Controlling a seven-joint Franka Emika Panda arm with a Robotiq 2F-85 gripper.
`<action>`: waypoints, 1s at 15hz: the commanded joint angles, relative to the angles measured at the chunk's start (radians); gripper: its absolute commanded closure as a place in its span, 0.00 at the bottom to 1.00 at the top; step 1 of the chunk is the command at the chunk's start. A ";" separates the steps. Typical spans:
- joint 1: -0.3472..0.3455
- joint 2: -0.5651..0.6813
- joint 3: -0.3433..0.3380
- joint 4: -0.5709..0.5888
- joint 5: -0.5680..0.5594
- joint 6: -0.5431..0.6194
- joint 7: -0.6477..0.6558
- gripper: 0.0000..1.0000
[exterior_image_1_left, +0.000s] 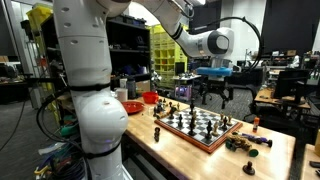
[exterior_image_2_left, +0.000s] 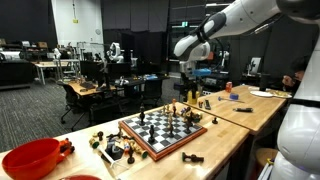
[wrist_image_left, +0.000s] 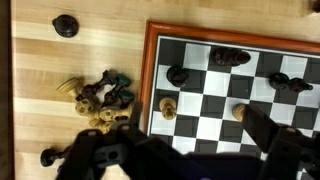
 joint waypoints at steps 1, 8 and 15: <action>-0.029 0.071 -0.014 0.058 0.064 0.012 -0.075 0.00; -0.057 0.145 -0.007 0.101 0.118 0.010 -0.122 0.00; -0.058 0.184 0.001 0.100 0.117 0.014 -0.109 0.00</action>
